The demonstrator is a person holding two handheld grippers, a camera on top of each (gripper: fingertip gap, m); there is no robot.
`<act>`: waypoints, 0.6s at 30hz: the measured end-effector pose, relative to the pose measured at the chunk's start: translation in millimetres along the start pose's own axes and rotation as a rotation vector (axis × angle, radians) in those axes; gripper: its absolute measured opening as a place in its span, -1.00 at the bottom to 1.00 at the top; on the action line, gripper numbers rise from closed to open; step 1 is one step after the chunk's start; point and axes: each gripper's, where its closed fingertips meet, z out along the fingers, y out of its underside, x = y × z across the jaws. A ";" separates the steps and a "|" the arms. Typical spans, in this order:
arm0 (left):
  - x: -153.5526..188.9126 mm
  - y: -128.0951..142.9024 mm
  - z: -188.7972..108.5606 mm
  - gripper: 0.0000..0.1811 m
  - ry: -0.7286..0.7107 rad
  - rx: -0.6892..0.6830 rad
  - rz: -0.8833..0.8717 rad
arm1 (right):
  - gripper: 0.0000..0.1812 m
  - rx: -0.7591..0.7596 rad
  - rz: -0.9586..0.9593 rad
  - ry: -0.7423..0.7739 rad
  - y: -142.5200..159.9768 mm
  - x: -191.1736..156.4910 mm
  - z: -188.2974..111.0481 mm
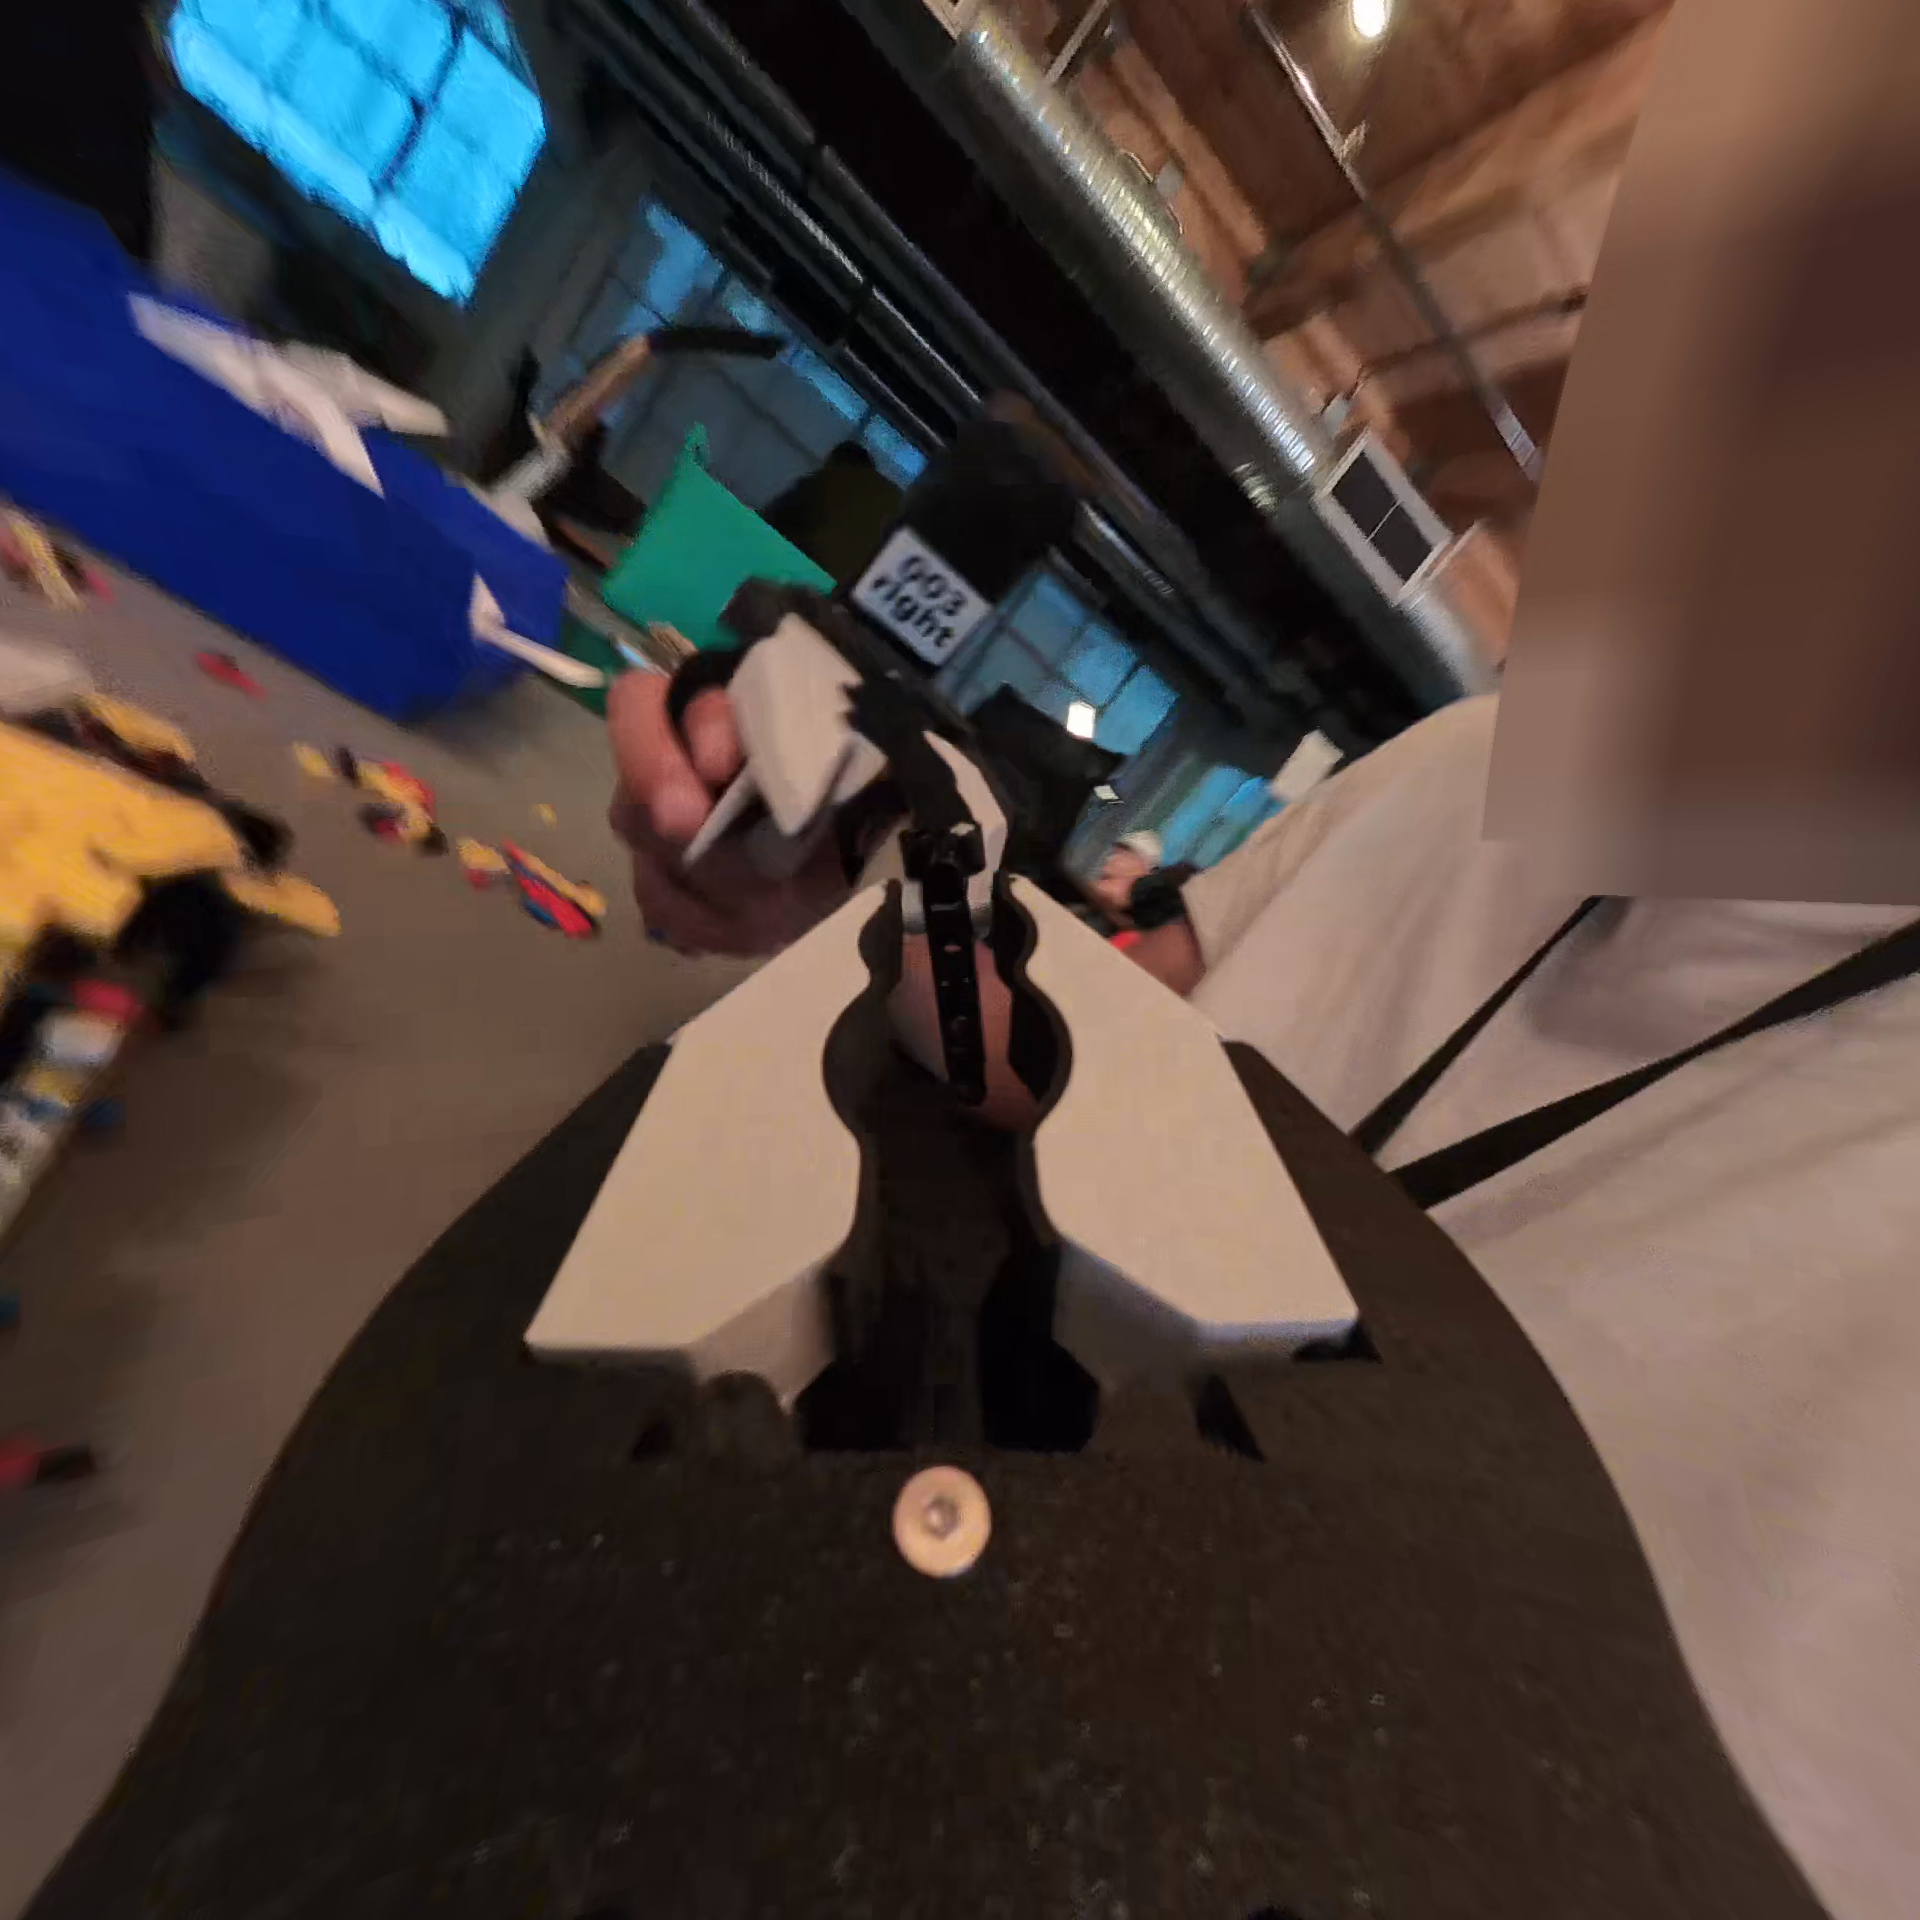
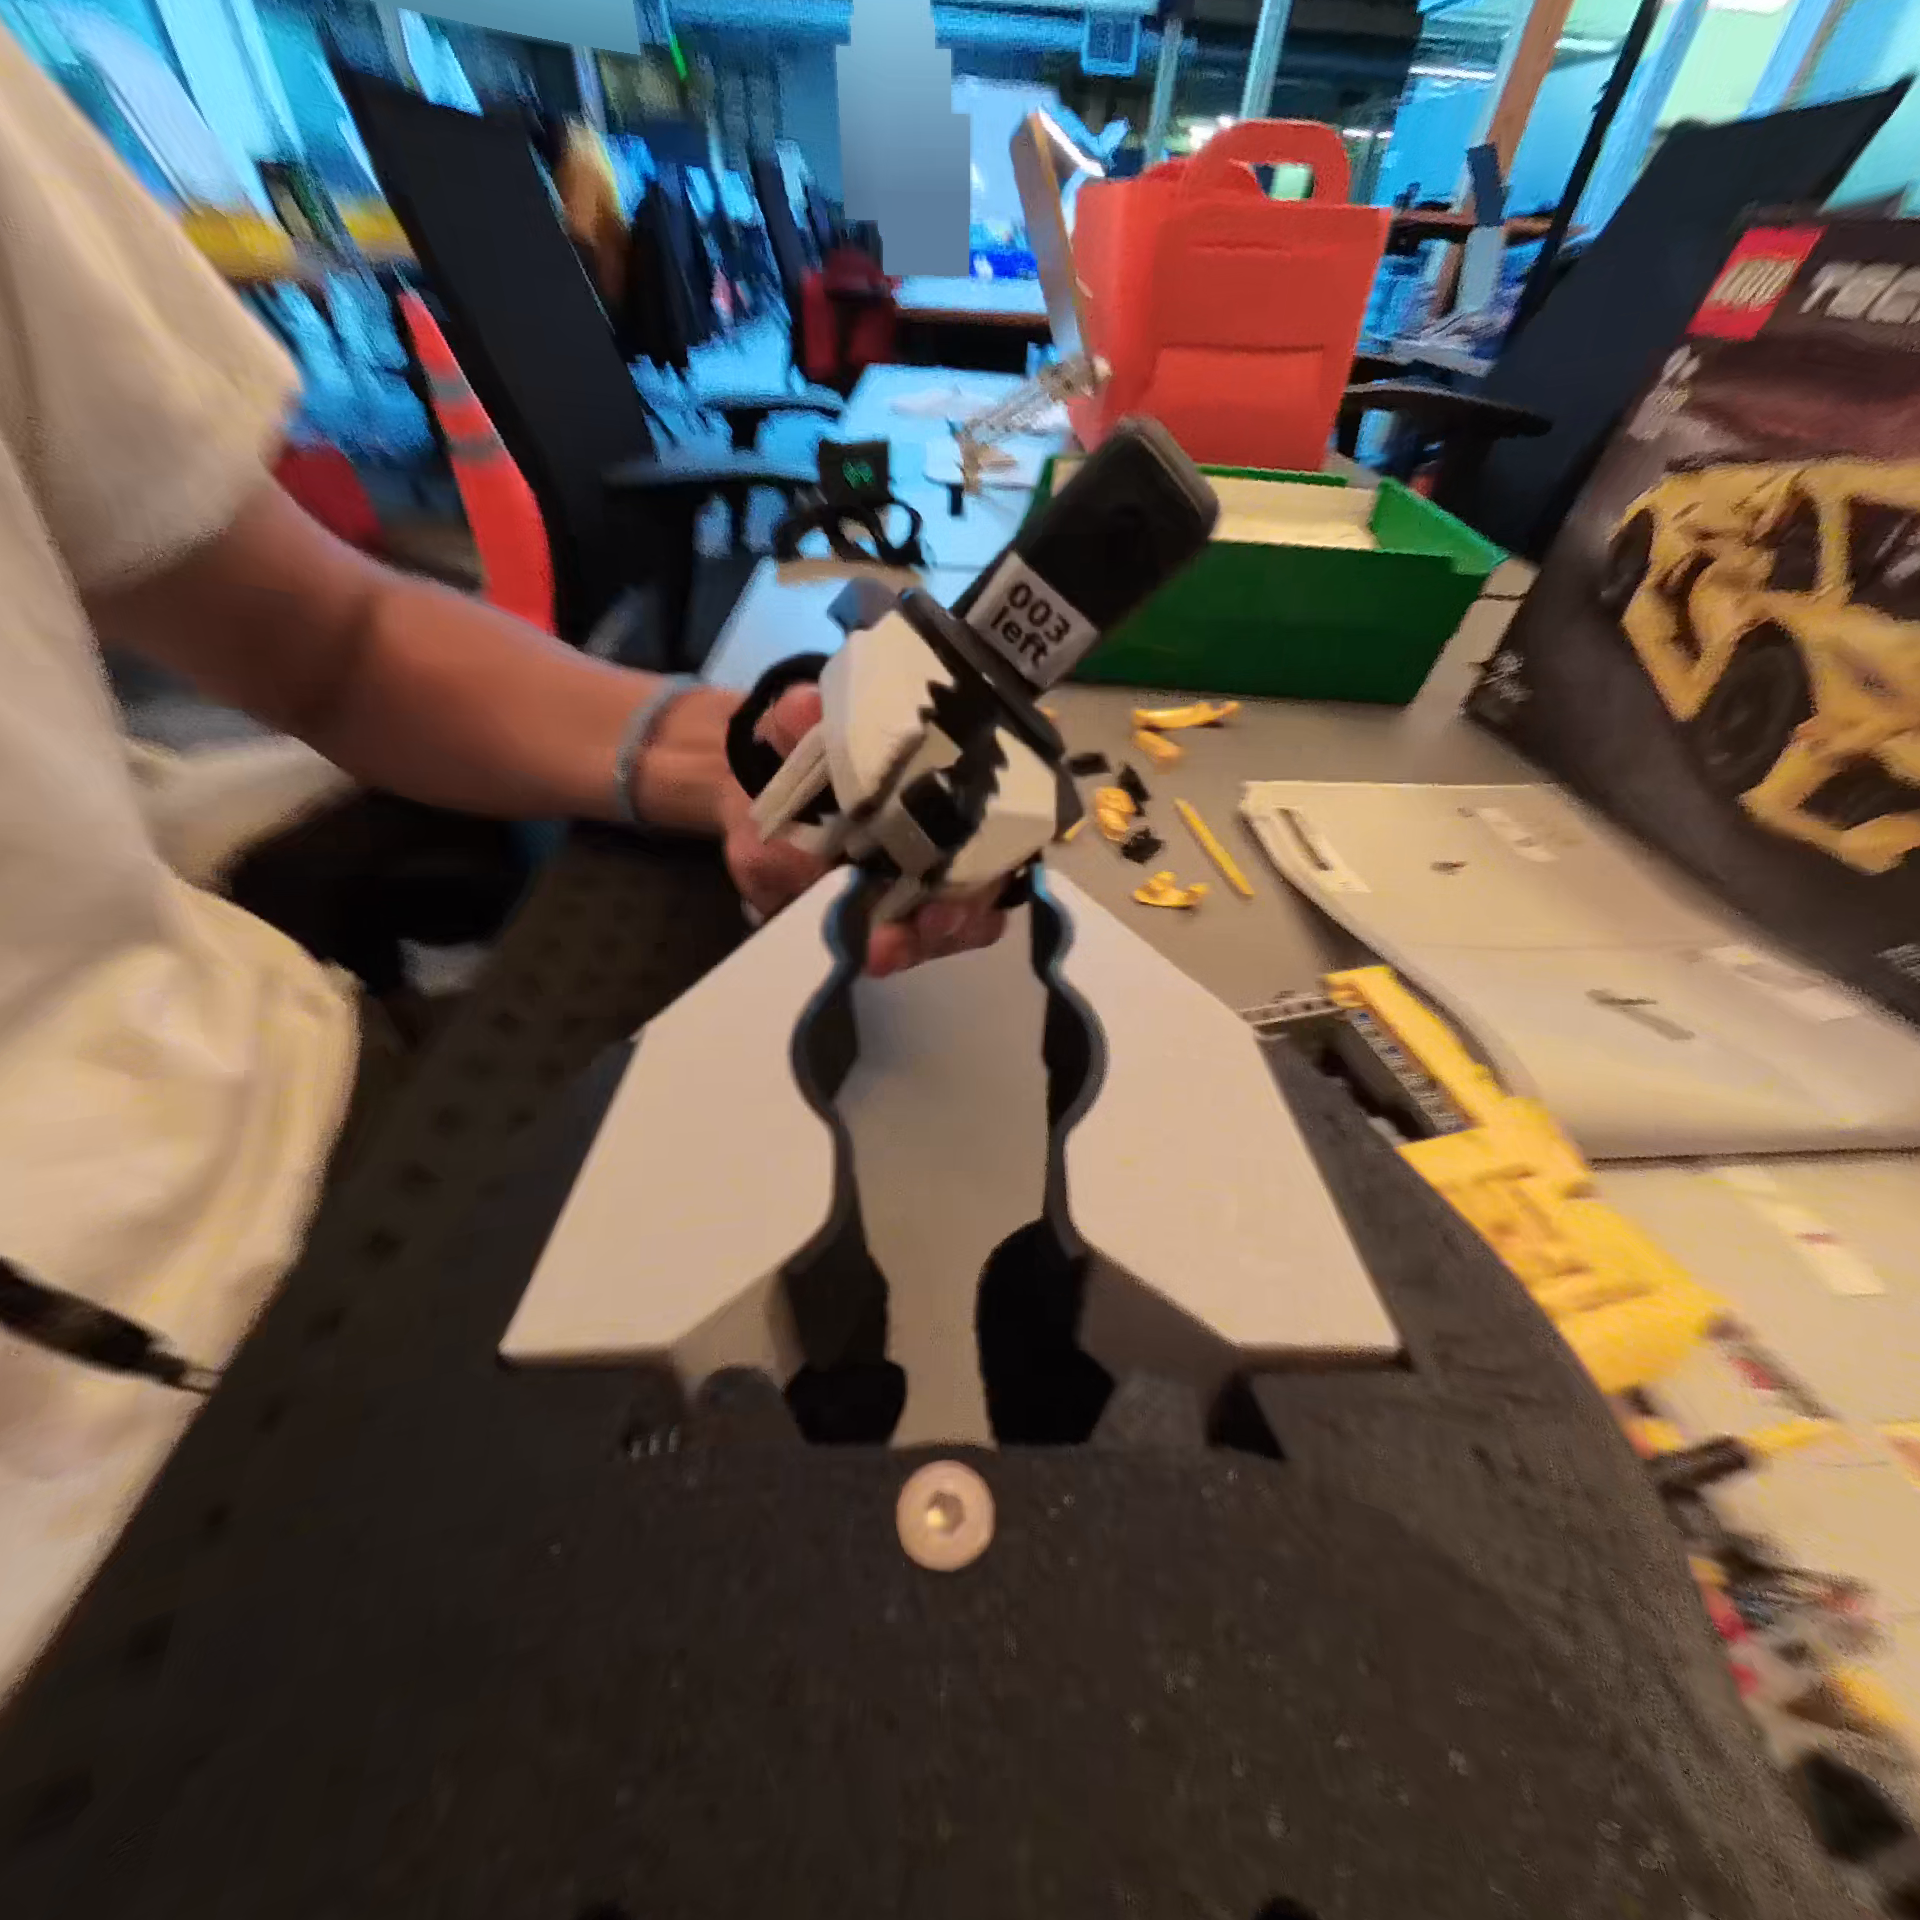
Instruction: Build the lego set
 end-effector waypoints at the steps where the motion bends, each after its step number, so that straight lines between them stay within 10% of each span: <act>1: 5.2 -3.5 0.2 -0.82 -0.027 0.016 0.122 | -0.58 0.030 0.098 -0.038 -2.5 0.5 -2.3; 9: -6.1 2.8 7.9 -0.82 -0.366 -0.018 1.052 | -0.58 0.240 0.709 -0.343 -20.7 3.3 -13.1; 18: -18.0 14.5 11.7 -0.82 -0.473 -0.147 1.359 | -0.80 0.054 0.715 -0.371 4.9 -11.5 -3.6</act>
